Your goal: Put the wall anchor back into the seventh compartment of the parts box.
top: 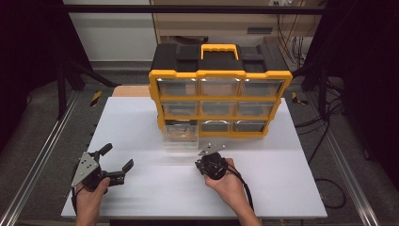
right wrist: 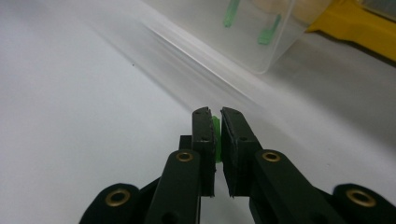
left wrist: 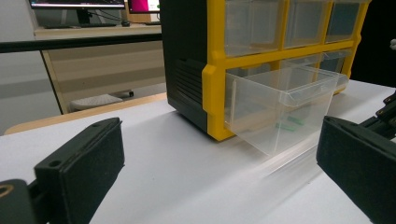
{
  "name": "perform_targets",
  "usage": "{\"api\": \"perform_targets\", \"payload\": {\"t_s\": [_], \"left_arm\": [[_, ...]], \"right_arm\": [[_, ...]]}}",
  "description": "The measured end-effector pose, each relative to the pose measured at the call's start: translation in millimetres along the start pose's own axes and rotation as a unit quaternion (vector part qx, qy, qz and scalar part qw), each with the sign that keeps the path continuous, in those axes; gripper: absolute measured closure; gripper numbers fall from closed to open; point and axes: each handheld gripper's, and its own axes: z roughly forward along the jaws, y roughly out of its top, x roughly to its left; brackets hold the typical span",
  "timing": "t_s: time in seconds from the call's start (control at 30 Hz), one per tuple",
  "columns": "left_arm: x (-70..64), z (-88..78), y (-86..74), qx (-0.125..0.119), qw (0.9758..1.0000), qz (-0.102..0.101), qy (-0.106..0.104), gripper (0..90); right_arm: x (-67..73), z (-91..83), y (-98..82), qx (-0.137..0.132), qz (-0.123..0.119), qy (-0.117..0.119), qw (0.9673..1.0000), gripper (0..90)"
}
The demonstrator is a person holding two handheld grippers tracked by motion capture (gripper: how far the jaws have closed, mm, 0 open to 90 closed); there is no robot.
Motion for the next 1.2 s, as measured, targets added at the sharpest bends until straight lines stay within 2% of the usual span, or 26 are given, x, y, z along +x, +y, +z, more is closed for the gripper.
{"api": "perform_targets", "payload": {"t_s": [0.27, 0.57, 0.9, 1.0, 1.2], "left_arm": [[0.4, -1.2, -0.1, 0.000, 1.0000, -0.001, 0.000, 0.6], [-2.5, 1.0, -0.5, 0.002, 1.0000, 0.002, -0.004, 0.6], [-4.3, 1.1, -0.6, 0.002, 1.0000, 0.002, -0.007, 0.5], [-3.9, 1.0, -0.5, 0.002, 1.0000, 0.002, -0.006, 0.6], [-2.8, -0.1, -0.1, 0.000, 1.0000, 0.000, -0.005, 0.5]], "right_arm": [[-7.8, -28.7, -2.3, -0.064, 0.018, -0.006, 0.9978, 84.3], [-15.3, -52.1, 7.2, -0.110, 0.022, -0.005, 0.9936, 84.3], [-21.8, -61.0, 14.8, -0.130, 0.033, -0.002, 0.9910, 84.3], [-23.3, -64.7, 21.6, -0.139, 0.036, -0.001, 0.9896, 84.3], [-23.1, -72.9, 40.1, -0.152, 0.025, -0.004, 0.9881, 84.3]]}}
